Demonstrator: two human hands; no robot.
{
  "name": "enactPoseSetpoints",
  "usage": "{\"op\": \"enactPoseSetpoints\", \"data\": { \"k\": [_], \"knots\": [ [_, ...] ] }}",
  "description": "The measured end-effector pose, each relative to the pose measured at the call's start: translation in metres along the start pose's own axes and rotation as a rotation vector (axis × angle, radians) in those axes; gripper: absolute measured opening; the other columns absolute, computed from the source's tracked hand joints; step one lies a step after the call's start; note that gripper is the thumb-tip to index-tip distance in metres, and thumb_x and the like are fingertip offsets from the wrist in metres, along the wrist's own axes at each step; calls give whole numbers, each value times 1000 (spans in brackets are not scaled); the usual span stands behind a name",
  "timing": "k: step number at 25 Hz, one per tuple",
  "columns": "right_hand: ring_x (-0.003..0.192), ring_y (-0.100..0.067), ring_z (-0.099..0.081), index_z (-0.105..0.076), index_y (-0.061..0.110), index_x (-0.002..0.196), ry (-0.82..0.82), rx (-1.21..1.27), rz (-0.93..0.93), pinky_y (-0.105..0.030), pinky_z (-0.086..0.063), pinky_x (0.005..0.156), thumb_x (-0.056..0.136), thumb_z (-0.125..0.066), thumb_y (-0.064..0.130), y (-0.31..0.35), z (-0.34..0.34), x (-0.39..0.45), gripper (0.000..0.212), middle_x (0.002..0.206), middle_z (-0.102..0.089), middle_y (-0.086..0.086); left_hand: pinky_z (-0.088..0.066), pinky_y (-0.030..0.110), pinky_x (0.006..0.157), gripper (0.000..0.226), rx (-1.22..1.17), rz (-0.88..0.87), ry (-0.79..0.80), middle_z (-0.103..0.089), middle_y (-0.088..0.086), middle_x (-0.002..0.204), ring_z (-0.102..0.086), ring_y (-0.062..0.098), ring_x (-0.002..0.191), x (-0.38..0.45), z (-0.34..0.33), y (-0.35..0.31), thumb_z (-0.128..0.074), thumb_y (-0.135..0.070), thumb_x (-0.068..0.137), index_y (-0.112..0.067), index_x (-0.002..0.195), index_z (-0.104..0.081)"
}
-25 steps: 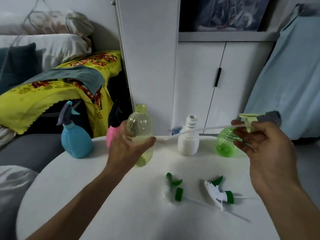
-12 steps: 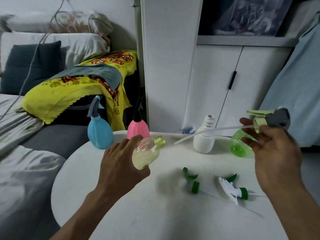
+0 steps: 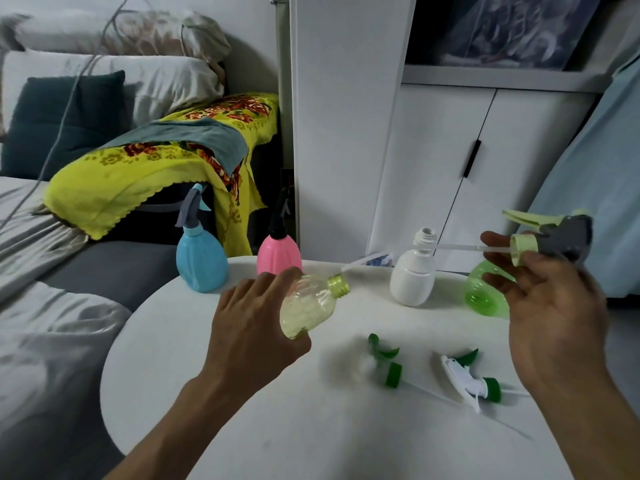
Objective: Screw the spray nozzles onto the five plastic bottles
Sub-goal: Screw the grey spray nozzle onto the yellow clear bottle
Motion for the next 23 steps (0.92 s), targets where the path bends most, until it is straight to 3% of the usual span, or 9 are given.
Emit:
{"op": "enactPoseSetpoints", "data": {
  "k": [7, 11, 15, 19, 23],
  "knots": [
    [103, -35, -62, -59, 14, 106, -3, 3, -2, -28, -52, 71, 82, -55, 15, 0, 7, 3, 24, 120, -63, -31, -53, 43, 76, 89, 4, 36, 11, -72, 11, 106, -66, 34, 85, 1, 1, -3, -94, -34, 46, -13, 125, -60],
    [99, -29, -67, -68, 18, 97, 64, 14, -41, -30, -52, 70, 81, -58, 15, -6, 0, -5, 19, 101, -77, -13, -53, 43, 77, 88, -4, 21, 9, -72, 10, 105, -65, 33, 84, -1, -1, -4, -93, -35, 46, -15, 125, -59],
    [102, -28, -68, -66, 15, 112, 193, -111, -129, -33, -52, 72, 85, -67, 15, -33, -20, -28, 27, 107, -77, -7, -54, 44, 76, 90, -41, -7, -27, -71, 9, 101, -66, 33, 81, -1, -3, -7, -93, -33, 45, -20, 124, -52],
    [109, -13, -68, -69, 36, 104, 392, -156, -202, -27, -56, 80, 82, -74, 25, -55, -41, -57, 25, 110, -77, 6, -53, 42, 77, 90, -42, -51, -53, -70, 5, 102, -64, 30, 84, -2, -1, -11, -90, -35, 45, -23, 124, -49],
    [106, -8, -67, -69, 29, 110, 369, -102, -228, -20, -50, 88, 80, -78, 26, -61, -48, -64, 32, 109, -76, 6, -54, 43, 77, 93, -50, -93, -72, -71, 7, 102, -65, 33, 84, -5, -1, -15, -91, -34, 43, -24, 123, -45]
  ]
}}
Point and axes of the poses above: each hand's wrist, its own x-axis towards the middle knuckle, its own z-axis out of the back of the hand, y = z × x, the point moved 1 cm from there along x, towards the middle knuckle
